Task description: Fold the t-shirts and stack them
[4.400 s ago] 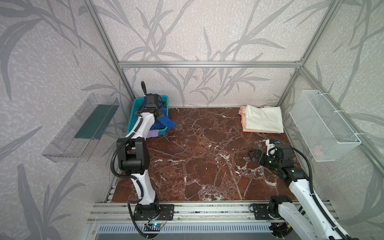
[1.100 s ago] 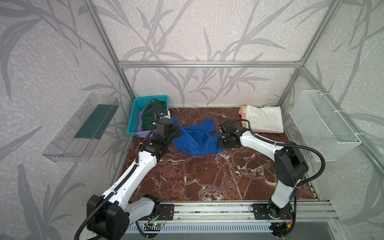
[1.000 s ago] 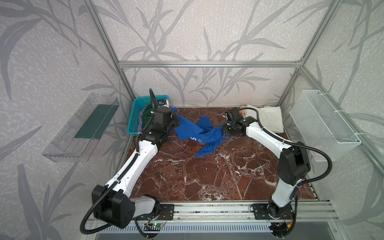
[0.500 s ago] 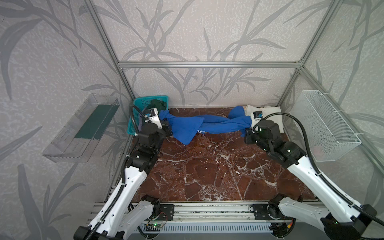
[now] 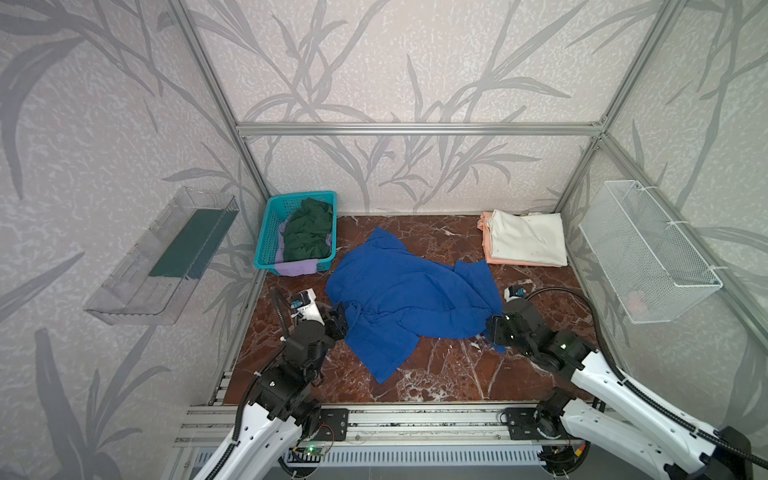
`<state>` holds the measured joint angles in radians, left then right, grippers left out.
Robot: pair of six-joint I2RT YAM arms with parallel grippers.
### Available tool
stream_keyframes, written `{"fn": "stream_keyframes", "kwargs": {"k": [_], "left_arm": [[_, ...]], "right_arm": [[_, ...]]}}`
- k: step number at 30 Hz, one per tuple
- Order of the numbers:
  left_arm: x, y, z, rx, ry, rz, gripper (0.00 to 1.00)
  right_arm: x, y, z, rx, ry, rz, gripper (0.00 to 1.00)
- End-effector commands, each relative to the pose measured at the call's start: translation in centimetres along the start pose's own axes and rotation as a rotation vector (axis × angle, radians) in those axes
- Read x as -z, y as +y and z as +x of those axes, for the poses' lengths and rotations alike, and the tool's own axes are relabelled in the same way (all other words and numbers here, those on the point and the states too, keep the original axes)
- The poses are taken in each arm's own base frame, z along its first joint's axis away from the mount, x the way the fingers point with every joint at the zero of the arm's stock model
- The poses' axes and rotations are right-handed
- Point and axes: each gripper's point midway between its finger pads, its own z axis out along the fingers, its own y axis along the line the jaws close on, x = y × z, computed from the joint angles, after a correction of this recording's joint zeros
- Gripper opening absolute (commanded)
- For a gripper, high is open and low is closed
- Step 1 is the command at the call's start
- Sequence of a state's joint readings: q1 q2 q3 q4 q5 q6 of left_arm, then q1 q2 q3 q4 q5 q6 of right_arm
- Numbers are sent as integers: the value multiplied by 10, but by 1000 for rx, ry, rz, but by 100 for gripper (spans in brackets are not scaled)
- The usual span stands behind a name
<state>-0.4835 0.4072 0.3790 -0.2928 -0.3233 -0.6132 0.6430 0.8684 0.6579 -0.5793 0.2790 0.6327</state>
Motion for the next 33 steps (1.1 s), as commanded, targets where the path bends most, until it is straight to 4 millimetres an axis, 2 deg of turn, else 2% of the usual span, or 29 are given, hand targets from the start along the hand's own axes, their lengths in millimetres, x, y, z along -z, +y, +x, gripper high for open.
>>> {"fn": "stream_keyframes", "kwargs": {"k": [1, 3, 7, 9, 11, 14, 17, 18, 21, 23, 26, 30, 33], "left_arm": [[-10, 5, 13, -20, 73, -57, 59], [-20, -1, 25, -36, 136, -50, 61], [-41, -5, 64, -59, 308, -66, 63], [-49, 0, 84, -70, 380, -97, 63], [-55, 15, 103, -102, 439, -172, 66], [-63, 32, 119, -145, 485, -260, 70], [-69, 34, 129, -155, 519, -278, 70], [-71, 34, 131, -149, 523, -280, 70], [-78, 31, 139, -129, 539, -275, 59], [-81, 29, 144, -125, 560, -271, 39], [-81, 28, 148, -124, 594, -284, 1], [-69, 27, 144, -93, 606, -277, 0], [-48, 46, 125, -73, 540, -366, 0]], "right_arm": [[1, 27, -26, 37, -11, -50, 70], [-9, 39, -31, 65, 24, -61, 71], [-39, 63, -42, 117, 79, -66, 71], [-59, 69, -48, 114, 107, -53, 71], [-82, 76, -51, 83, 149, -68, 70], [-113, 89, -53, 61, 205, -98, 68], [-131, 98, -54, 47, 264, -99, 67], [-141, 97, -49, 50, 290, -82, 67], [-158, 92, -49, 41, 321, -52, 67], [-167, 84, -53, 12, 332, -37, 67], [-179, 69, -57, -29, 338, -12, 66], [-193, 54, -57, -73, 348, 9, 66], [-201, 50, -57, -80, 357, 19, 66]]}}
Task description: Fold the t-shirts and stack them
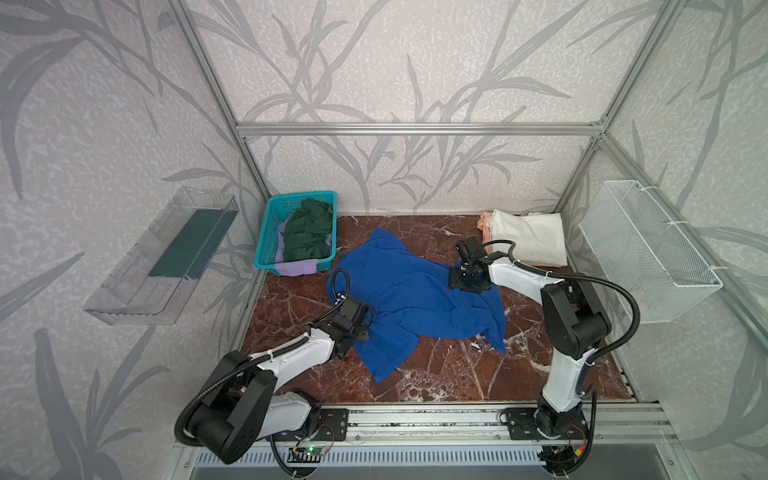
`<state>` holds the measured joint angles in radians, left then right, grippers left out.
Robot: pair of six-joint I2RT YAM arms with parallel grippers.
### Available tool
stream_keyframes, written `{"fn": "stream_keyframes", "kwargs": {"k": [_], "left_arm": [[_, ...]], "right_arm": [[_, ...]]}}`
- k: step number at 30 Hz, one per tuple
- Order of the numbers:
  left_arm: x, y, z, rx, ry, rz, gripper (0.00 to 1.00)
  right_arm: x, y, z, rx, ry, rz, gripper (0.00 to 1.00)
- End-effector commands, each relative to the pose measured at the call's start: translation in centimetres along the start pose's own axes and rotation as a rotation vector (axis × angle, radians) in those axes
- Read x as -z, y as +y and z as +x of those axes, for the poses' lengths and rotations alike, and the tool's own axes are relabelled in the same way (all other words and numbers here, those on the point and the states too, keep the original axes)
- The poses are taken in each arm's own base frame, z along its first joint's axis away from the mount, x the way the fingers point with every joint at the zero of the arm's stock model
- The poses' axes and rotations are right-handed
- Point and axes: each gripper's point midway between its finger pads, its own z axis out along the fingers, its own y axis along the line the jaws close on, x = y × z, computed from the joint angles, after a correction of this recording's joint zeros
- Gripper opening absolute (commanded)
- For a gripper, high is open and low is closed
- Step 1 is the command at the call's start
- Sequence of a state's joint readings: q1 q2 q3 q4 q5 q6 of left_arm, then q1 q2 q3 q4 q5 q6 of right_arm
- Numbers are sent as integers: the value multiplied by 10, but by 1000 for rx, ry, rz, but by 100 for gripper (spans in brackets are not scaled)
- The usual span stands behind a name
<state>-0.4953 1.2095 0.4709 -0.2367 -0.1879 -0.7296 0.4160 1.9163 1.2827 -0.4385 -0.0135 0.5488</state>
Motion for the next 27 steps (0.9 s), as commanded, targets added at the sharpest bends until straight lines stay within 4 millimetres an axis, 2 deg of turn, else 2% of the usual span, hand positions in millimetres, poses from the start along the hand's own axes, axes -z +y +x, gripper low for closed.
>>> {"fn": "stream_keyframes", "kwargs": {"k": [1, 6, 11, 20, 27], "left_arm": [[27, 33, -2, 72, -56, -106, 0], [73, 65, -22, 153, -260, -116, 0], [109, 84, -30, 237, -372, -98, 0], [124, 93, -34, 266, -394, -129, 0], [130, 84, -40, 265, -395, -87, 0]], "right_arm": [[-7, 5, -4, -2, 12, -7, 66], [-20, 2, -11, -2, 21, 20, 66], [-32, 3, -27, 8, 18, 49, 66], [-50, 4, -63, 36, 8, 118, 66], [-51, -13, -85, 15, 18, 191, 66]]}}
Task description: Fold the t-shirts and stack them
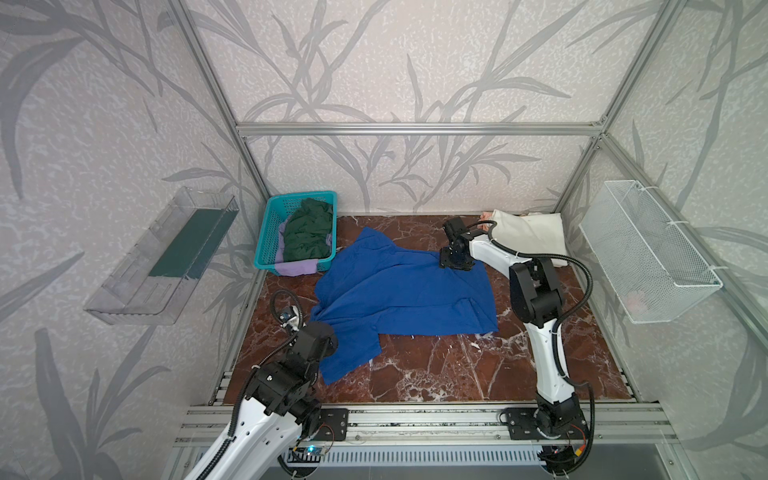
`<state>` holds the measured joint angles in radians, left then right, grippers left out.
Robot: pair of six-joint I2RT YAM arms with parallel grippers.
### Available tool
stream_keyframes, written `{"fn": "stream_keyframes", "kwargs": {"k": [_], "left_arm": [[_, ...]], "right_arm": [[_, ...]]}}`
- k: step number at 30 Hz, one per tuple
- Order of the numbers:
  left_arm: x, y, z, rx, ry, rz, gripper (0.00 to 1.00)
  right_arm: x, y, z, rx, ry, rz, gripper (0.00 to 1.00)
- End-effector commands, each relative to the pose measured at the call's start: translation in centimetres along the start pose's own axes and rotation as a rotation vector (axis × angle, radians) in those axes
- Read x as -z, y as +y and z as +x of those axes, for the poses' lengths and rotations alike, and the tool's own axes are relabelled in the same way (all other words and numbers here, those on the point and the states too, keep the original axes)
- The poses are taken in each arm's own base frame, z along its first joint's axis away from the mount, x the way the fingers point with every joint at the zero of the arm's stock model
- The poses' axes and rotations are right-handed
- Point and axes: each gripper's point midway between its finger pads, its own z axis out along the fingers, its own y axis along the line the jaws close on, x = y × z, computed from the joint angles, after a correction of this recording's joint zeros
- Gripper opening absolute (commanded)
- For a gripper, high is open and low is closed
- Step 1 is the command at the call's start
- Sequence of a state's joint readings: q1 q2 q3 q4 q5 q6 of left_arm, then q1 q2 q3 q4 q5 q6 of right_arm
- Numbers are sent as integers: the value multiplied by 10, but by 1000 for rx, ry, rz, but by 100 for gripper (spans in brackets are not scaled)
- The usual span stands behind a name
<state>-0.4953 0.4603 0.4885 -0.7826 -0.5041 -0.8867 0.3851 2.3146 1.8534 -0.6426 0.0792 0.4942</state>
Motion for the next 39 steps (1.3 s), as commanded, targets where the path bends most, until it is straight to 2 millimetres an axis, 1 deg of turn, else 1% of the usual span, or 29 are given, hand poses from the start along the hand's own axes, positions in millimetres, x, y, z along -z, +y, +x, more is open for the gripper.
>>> {"fn": "stream_keyframes", "kwargs": {"k": [1, 3, 4, 5, 7, 9, 10, 11, 12, 15, 17, 18, 22, 25, 26, 28, 29, 32, 36, 39], "left_arm": [[6, 0, -8, 22, -14, -8, 0], [5, -3, -2, 27, 18, 12, 0], [5, -4, 1, 31, 32, 20, 3], [5, -5, 4, 32, 47, 27, 11], [6, -4, 6, 38, 57, 32, 18], [7, -3, 8, 32, 64, 38, 30], [11, -5, 5, 44, 46, 62, 37], [13, -6, 2, 48, 38, 78, 43], [14, -8, 1, 45, 30, 91, 48], [18, -17, -7, 33, 9, 139, 58], [17, -29, -9, 10, 8, 181, 62], [16, -34, -9, 0, 14, 193, 63], [7, -62, -6, -57, 56, 252, 65], [-2, -84, -6, -98, 80, 288, 66], [-5, -92, -6, -111, 84, 299, 67], [-11, -109, -11, -130, 81, 322, 68], [-15, -117, -13, -141, 80, 331, 68], [-25, -144, -19, -172, 83, 361, 70], [-42, -177, -24, -228, 89, 388, 71], [-52, -202, -27, -275, 108, 412, 72]], "right_arm": [[-2, -28, -2, -19, 43, 74, 66], [-1, -29, -10, -27, 37, 60, 66], [1, -30, -14, -27, 31, 61, 66], [2, -30, -18, -24, 25, 58, 66], [4, -27, -24, -12, 18, 43, 66], [10, -24, -29, -8, 15, 33, 66], [14, -19, -30, 7, 16, 9, 66], [20, -15, -32, 25, 16, -14, 66], [26, -15, -31, 30, 22, -9, 66], [49, -24, -25, 27, 19, 22, 67], [66, -29, -14, 17, 13, 13, 67], [71, -30, -5, 16, 17, 2, 67], [93, -36, 46, 20, 52, -38, 66], [99, -34, 89, 30, 104, -99, 66], [98, -34, 104, 29, 130, -119, 66], [93, -36, 127, 37, 182, -146, 67], [90, -41, 136, 42, 209, -128, 66], [82, -53, 151, 58, 259, -80, 60], [79, -45, 160, 54, 287, -128, 45], [81, -42, 159, 51, 278, -132, 24]]}}
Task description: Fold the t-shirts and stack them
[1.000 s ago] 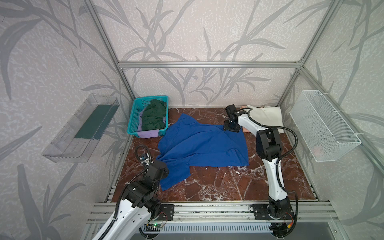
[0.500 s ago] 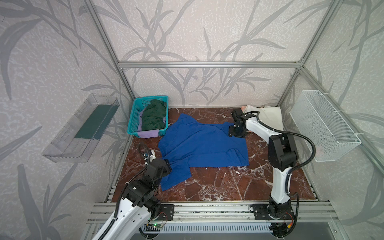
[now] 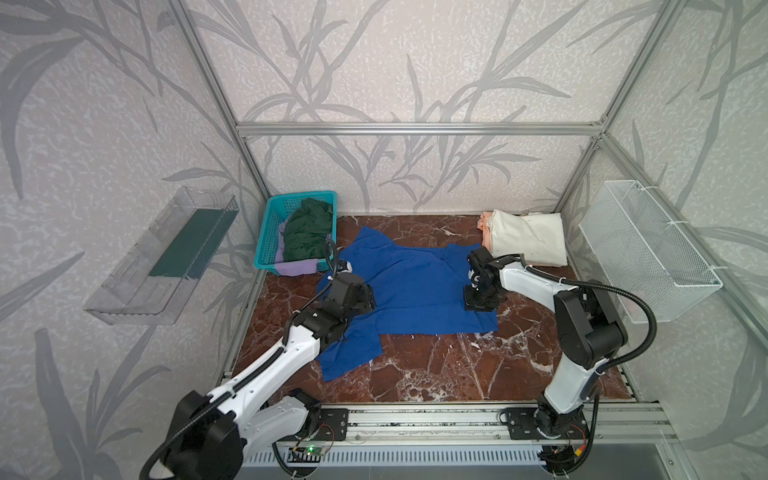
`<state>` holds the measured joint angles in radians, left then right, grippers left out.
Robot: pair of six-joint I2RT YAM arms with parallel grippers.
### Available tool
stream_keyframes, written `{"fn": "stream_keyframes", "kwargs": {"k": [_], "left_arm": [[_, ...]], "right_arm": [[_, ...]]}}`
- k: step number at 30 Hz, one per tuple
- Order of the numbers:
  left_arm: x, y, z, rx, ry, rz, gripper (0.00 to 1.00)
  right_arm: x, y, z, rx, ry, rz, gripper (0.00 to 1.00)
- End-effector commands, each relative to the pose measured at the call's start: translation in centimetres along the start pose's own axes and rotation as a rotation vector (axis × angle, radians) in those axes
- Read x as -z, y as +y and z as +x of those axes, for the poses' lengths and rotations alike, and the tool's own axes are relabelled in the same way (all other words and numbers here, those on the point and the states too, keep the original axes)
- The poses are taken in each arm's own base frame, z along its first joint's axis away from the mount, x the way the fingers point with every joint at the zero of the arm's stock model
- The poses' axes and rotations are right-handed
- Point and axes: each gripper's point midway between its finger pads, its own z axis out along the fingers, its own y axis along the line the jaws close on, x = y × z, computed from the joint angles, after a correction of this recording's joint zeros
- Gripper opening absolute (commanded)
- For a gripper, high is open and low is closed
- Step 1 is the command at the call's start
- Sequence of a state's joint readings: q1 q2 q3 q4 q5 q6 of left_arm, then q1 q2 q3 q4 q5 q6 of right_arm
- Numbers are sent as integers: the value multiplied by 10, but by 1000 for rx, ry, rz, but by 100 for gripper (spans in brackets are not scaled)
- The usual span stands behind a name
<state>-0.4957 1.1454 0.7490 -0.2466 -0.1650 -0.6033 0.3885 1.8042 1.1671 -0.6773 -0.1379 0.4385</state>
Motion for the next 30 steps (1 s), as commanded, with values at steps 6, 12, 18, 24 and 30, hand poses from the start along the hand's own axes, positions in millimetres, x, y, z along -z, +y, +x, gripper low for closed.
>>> {"fn": "stream_keyframes", "kwargs": {"k": [6, 12, 18, 24, 30], "left_arm": [[-36, -68, -35, -65, -14, 191, 72], [-66, -102, -30, -64, 50, 285, 72], [-99, -119, -14, -190, 128, 221, 73], [-120, -122, -5, -201, 178, 197, 73], [-122, -108, 2, -202, 177, 151, 73]], "right_arm": [[10, 8, -8, 20, -39, -24, 0], [22, 10, -25, 60, -74, 10, 0], [43, 6, -34, 83, -144, 54, 0], [76, -16, 5, 88, -251, 184, 0], [75, -33, 79, -1, -334, 210, 0]]}}
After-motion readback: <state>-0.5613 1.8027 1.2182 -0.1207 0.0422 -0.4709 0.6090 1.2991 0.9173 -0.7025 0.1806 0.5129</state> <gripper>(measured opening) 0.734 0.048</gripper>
